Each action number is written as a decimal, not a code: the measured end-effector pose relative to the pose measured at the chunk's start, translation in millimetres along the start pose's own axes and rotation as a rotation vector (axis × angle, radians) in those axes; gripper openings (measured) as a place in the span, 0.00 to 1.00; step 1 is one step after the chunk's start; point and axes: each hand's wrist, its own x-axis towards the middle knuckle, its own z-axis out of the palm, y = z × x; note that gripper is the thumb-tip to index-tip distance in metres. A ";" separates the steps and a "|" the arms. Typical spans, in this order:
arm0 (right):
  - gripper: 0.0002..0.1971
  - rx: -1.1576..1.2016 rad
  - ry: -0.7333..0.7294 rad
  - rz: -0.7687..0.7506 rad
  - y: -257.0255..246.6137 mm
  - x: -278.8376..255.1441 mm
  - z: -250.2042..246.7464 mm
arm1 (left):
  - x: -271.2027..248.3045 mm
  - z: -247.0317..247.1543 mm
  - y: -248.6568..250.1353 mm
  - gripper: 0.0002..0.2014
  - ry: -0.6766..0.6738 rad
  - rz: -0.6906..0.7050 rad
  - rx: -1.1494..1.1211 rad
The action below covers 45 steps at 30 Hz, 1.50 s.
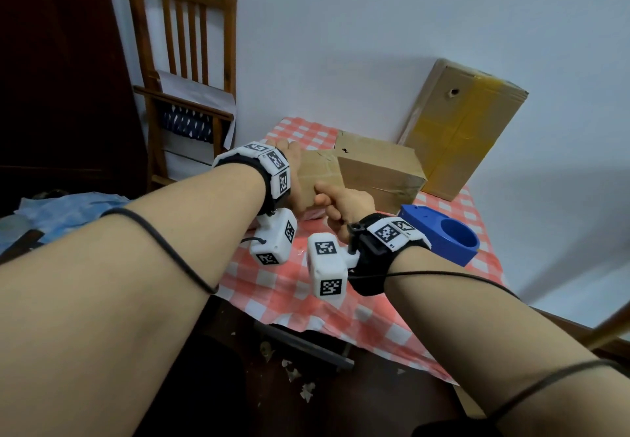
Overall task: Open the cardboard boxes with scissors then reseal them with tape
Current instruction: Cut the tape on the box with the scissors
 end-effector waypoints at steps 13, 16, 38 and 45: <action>0.09 -0.102 0.108 -0.179 6.8 -0.4 1.3 | 0.4 5.4 -1.5 0.48 0.021 0.018 -0.009; 0.09 -0.162 0.112 -0.186 4.0 1.5 0.6 | 1.3 5.0 -2.5 0.50 0.014 0.025 -0.006; 0.12 -1.016 0.038 -0.455 -26.4 9.8 -3.3 | 7.2 4.3 -0.8 0.52 0.007 -0.026 0.030; 0.09 -0.681 -0.092 -0.305 -21.7 8.3 -12.1 | 4.9 2.9 -1.1 0.57 0.000 0.003 0.001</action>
